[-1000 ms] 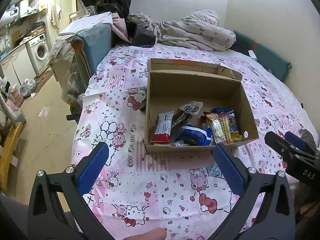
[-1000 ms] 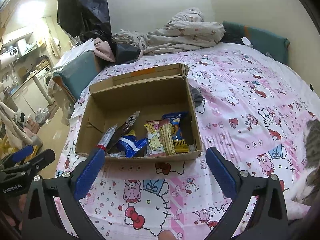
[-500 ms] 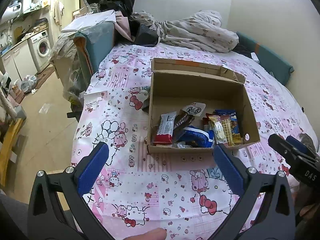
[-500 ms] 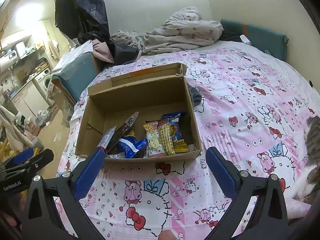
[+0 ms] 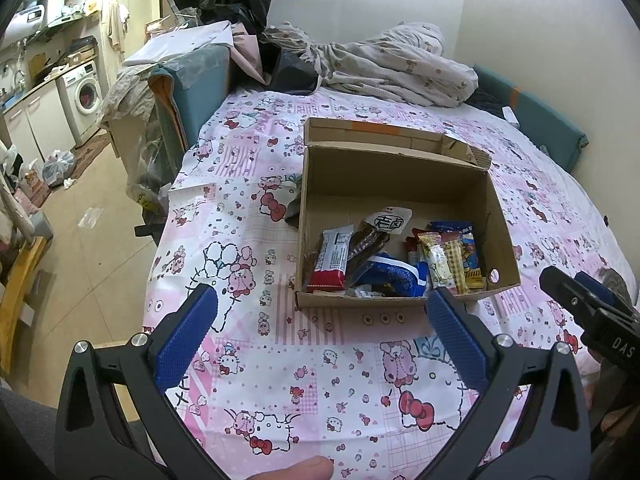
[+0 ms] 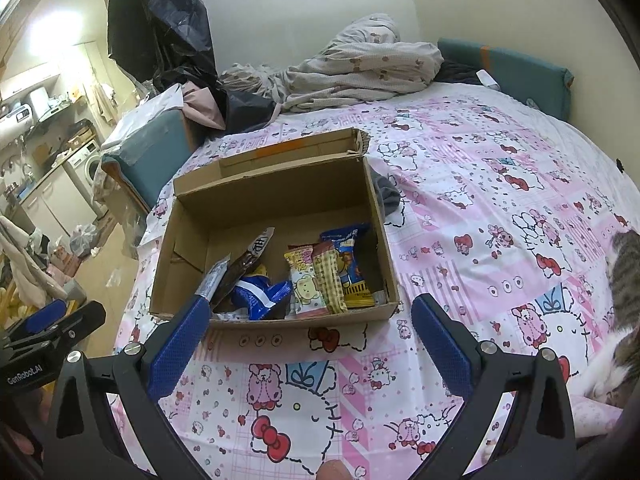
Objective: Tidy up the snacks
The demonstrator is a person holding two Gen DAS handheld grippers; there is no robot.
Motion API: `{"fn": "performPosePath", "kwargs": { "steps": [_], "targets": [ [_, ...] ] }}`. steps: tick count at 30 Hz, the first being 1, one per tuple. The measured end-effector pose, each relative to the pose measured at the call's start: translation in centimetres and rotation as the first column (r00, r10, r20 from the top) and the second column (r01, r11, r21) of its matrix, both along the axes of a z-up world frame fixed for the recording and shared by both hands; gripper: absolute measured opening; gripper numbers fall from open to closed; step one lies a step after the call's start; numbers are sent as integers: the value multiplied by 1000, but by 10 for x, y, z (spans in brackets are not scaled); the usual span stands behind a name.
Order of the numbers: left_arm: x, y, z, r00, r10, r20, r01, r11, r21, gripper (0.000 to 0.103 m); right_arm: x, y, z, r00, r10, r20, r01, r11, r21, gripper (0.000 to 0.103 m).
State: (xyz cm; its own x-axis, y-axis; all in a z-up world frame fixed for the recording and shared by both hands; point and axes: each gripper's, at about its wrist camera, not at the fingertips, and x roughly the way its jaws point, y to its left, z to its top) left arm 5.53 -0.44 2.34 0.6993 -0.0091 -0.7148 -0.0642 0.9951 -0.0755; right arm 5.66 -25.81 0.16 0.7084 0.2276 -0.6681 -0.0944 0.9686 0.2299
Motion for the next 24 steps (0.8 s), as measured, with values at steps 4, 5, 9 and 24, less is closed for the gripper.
{"fn": "performPosePath", "kwargs": {
  "steps": [4, 5, 9, 24],
  "targets": [
    [0, 0, 0, 1000, -1, 0, 1, 1000, 0, 103, -1, 1, 1, 1000, -3, 0, 3, 1000, -7, 103],
    [0, 0, 0, 1000, -1, -1, 1, 1000, 0, 103, -1, 0, 2, 1000, -4, 0, 4, 1000, -7, 103],
    [0, -1, 0, 1000, 1, -2, -1, 1000, -1, 103, -2, 2, 1, 1000, -6, 0, 6, 1000, -7, 103],
    [-2, -5, -1, 1000, -12, -11, 12, 1000, -12, 103, -1, 3, 2, 1000, -4, 1, 4, 1000, 0, 103]
  ]
}}
